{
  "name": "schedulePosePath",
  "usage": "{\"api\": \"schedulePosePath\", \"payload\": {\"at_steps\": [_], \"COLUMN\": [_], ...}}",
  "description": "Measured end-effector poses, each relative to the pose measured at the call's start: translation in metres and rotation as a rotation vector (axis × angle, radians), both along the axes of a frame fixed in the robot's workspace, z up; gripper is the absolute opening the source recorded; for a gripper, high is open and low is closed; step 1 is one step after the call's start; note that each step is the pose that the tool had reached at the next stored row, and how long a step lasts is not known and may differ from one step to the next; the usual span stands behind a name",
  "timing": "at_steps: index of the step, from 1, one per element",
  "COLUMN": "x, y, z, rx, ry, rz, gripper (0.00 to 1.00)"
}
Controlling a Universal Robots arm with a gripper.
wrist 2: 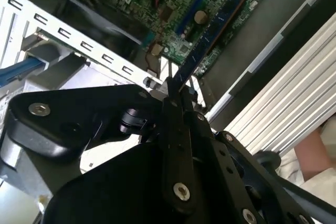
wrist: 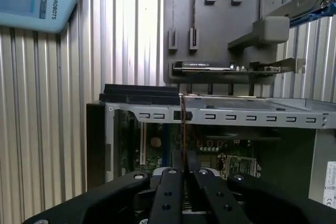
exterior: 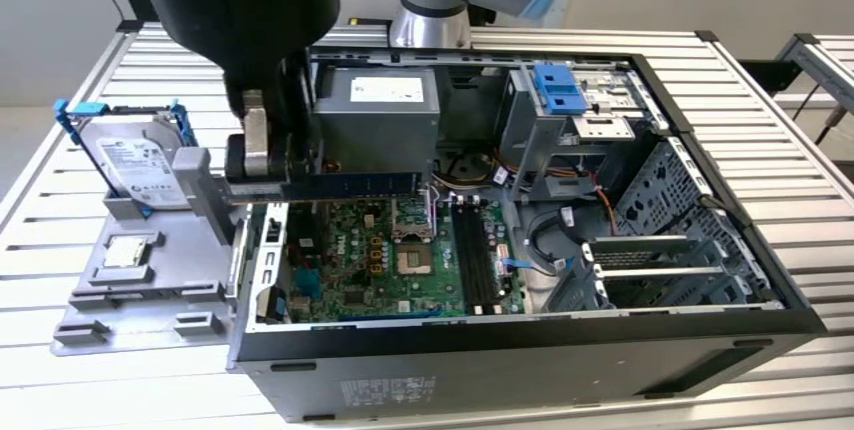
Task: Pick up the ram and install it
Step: 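Pick up the ram and move it above insertion slot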
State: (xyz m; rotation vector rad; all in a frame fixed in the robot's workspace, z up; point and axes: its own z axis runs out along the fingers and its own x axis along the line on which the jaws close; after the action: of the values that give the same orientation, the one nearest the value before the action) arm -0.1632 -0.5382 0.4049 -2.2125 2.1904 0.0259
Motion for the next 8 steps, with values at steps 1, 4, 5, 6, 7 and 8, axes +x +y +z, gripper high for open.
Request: {"api": "schedulePosePath", "payload": {"at_steps": [1,4,5,6,7,8], "x": [0.0028,0.0112,0.0140,0.0166,0.0193,0.0221], "y": [0.0000,0.0000,0.0000,0.0000,0.0000,0.0000], "z": [0.0000,0.0000,0.0000,0.0000,0.0000,0.0000], "rx": [-0.0001,0.0000,-0.0001,0.0000,-0.0001,0.0000], "ry": [0.0001,0.0002,0.0003,0.0003,0.0003,0.0004], "rz": [0.000,0.000,0.000,0.000,0.000,0.000], "gripper": [0.00,0.00,0.00,0.00,0.00,0.00]}}
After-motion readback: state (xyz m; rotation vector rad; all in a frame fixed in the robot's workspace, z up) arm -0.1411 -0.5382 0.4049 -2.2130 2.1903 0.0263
